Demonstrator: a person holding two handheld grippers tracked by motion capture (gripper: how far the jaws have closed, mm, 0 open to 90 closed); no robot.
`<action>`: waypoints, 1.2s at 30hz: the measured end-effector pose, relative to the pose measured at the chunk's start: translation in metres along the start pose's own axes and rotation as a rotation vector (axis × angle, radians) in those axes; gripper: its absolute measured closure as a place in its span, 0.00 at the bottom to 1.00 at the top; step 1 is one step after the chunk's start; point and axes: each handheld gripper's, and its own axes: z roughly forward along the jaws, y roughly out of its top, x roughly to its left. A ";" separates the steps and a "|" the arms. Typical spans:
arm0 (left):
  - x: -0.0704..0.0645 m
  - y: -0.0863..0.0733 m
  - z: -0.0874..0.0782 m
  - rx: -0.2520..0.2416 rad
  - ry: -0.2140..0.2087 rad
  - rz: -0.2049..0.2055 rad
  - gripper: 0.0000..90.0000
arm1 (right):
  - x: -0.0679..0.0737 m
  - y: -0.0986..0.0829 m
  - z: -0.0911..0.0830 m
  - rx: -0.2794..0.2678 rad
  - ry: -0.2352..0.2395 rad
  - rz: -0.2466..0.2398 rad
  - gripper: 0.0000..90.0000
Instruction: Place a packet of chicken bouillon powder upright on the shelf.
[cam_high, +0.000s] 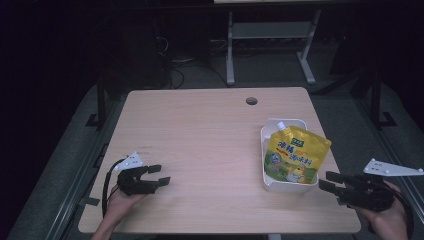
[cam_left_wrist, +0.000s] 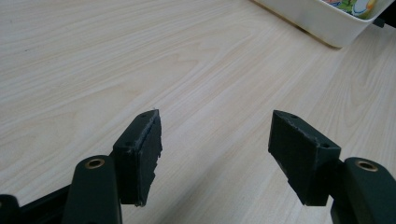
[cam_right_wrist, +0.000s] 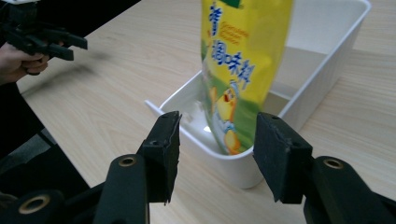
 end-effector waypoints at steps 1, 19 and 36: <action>0.000 0.000 0.000 0.001 0.000 0.001 0.38 | 0.003 -0.001 0.000 0.001 0.003 -0.003 0.55; 0.000 -0.001 -0.002 -0.001 -0.001 0.002 0.38 | 0.058 -0.001 0.039 0.034 0.161 -0.102 0.51; 0.000 -0.001 -0.002 0.003 0.002 0.008 0.37 | 0.099 0.018 0.093 0.105 0.263 -0.181 0.44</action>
